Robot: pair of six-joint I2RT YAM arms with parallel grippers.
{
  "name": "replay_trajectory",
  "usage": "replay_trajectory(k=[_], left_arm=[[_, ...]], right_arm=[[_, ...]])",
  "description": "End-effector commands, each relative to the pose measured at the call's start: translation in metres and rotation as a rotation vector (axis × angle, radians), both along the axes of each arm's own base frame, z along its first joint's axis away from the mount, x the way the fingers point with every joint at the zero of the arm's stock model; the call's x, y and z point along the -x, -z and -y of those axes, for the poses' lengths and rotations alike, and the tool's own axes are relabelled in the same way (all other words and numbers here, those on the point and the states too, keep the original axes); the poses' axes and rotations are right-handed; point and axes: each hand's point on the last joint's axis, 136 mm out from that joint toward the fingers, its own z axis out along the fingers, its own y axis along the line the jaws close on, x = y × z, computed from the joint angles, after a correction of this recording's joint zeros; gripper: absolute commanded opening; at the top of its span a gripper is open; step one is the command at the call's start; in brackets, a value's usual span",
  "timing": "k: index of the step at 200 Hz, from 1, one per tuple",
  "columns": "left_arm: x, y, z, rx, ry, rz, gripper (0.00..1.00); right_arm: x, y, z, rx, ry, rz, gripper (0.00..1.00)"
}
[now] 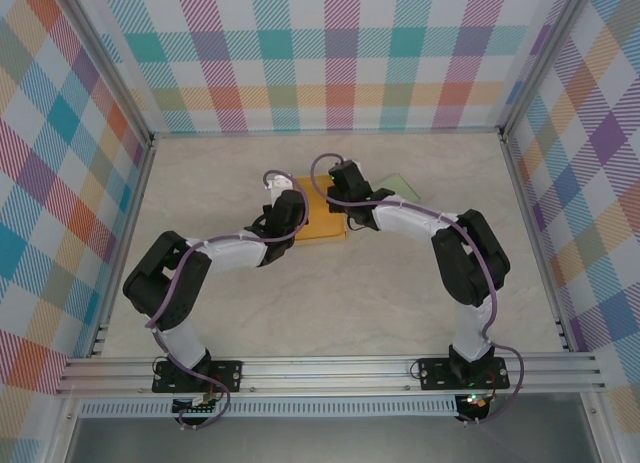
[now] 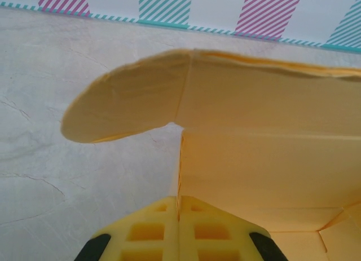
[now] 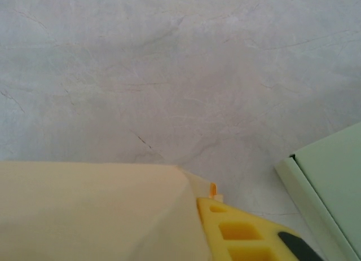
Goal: Fold the paper box
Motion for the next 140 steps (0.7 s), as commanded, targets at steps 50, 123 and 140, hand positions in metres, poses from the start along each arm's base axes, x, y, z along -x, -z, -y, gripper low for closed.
replay_trajectory(k=[50,123,140], left_arm=[[0.021,0.013,0.011,0.038,0.054,-0.016,0.0],[0.054,0.02,0.007,0.057,0.156,-0.049,0.0],[0.064,0.02,0.006,0.081,0.18,-0.06,0.0]], right_arm=[[0.024,-0.013,-0.015,-0.089,-0.057,0.01,0.14],[0.052,0.006,-0.012,-0.029,-0.086,0.036,0.14],[0.058,0.011,-0.01,-0.021,-0.089,0.048,0.14]])
